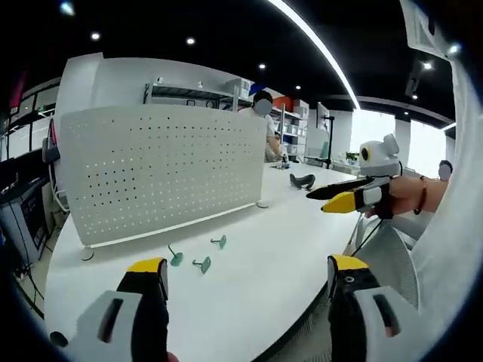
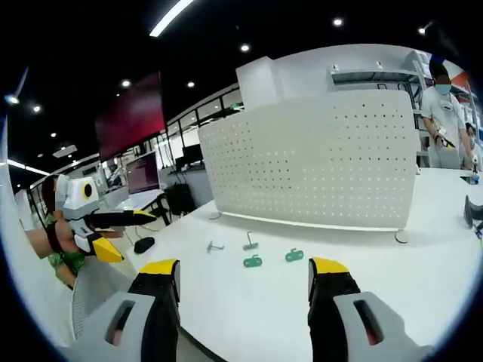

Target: Insert the hook assembly into the mounting plate slot until the hook locks in place.

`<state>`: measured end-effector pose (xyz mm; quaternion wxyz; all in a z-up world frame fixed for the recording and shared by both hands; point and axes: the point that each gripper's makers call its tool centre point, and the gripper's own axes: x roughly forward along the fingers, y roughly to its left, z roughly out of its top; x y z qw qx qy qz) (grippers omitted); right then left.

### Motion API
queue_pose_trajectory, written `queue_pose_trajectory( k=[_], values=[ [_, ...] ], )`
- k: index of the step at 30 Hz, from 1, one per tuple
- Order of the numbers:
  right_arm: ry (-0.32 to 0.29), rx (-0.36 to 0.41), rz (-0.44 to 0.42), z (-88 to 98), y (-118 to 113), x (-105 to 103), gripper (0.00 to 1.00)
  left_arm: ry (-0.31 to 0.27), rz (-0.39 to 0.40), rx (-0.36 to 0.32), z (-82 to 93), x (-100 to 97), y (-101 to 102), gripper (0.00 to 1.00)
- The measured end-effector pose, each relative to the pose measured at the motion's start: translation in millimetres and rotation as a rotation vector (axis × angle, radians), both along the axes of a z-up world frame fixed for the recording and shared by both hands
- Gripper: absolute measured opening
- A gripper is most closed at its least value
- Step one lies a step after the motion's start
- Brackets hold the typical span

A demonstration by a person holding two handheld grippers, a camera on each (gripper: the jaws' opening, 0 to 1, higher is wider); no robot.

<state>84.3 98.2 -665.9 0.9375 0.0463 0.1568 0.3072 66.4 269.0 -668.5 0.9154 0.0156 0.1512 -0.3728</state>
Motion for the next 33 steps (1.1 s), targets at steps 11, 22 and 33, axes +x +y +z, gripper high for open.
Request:
queue_pose_trajectory(
  k=[11,22,33],
  values=[
    [0.015,0.010,0.001,-4.8,-3,6,0.68,0.050,0.034,0.026,-11.1,14.5,9,0.83],
    [0.025,0.012,0.005,-8.4,2,11,0.68,0.116,0.089,0.028,-27.3,29.6,24,0.80],
    [0.035,0.013,0.006,-14.7,5,13,0.68,0.156,0.146,0.024,-38.4,46.0,39,0.77]
  ],
)
